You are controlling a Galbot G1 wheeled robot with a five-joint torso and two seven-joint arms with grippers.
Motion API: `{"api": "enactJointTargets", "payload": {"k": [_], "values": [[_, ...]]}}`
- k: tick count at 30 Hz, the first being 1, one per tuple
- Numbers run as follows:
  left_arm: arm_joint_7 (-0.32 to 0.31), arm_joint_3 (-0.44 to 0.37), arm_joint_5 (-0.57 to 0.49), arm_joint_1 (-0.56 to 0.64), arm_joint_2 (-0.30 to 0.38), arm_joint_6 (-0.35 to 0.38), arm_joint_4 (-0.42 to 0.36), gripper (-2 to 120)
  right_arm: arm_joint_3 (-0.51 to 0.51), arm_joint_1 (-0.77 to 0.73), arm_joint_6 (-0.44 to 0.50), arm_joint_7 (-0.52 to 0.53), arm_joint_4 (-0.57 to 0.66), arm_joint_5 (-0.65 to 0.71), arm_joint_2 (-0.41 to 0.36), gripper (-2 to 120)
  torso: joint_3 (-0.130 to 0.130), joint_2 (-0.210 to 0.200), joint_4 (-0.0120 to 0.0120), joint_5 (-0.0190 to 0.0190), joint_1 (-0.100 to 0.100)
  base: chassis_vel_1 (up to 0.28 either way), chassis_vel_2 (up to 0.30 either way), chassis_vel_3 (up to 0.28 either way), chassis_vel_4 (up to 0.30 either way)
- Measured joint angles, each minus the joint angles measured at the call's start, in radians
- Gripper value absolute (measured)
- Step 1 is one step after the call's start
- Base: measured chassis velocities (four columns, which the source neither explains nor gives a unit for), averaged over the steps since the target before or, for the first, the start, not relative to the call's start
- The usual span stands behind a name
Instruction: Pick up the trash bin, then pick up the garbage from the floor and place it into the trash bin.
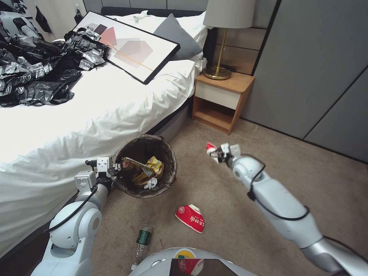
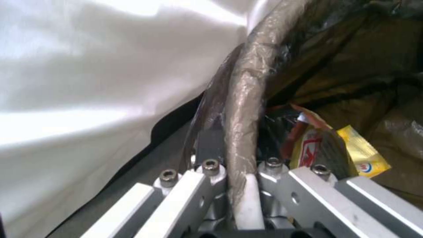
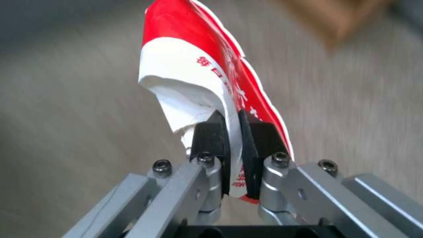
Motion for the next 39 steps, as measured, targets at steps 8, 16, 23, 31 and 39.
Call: {"api": "enactJointTargets", "payload": {"k": [8,16,23,31,39], "values": [[-0.011,0.010,-0.014,0.010,-0.001,0.001,-0.028,0,0.008,0.195,-0.002,0.157,0.455,0.507,-0.200,6,0.000,0.000,0.0006,-0.0009,0.000,0.000,0.000,0.000,0.000],[0.007,0.028,0.017,0.002,-0.010,0.002,-0.017,0,-0.218,0.481,-0.002,0.188,0.593,0.819,-0.210,6,0.000,0.000,0.0007,0.0001,0.000,0.000,0.000,0.000,0.000],[0.008,0.019,0.018,-0.006,-0.011,0.002,-0.004,0,-0.496,0.637,-0.002,0.201,0.560,0.839,-0.141,6,0.000,0.000,0.0009,-0.0005,0.000,0.000,0.000,0.000,0.000],[0.008,0.007,0.013,-0.016,-0.015,0.003,0.009,0,-0.667,0.618,-0.002,0.221,0.470,0.769,-0.094,6,0.000,0.000,0.0007,-0.0003,0.000,0.000,0.000,0.000,0.000],[0.009,0.012,0.011,-0.030,-0.014,0.003,0.017,0,-0.634,0.519,-0.001,0.180,0.381,0.683,-0.094,6,0.000,0.000,0.0006,-0.0002,0.000,0.000,0.000,0.000,0.000]]}}
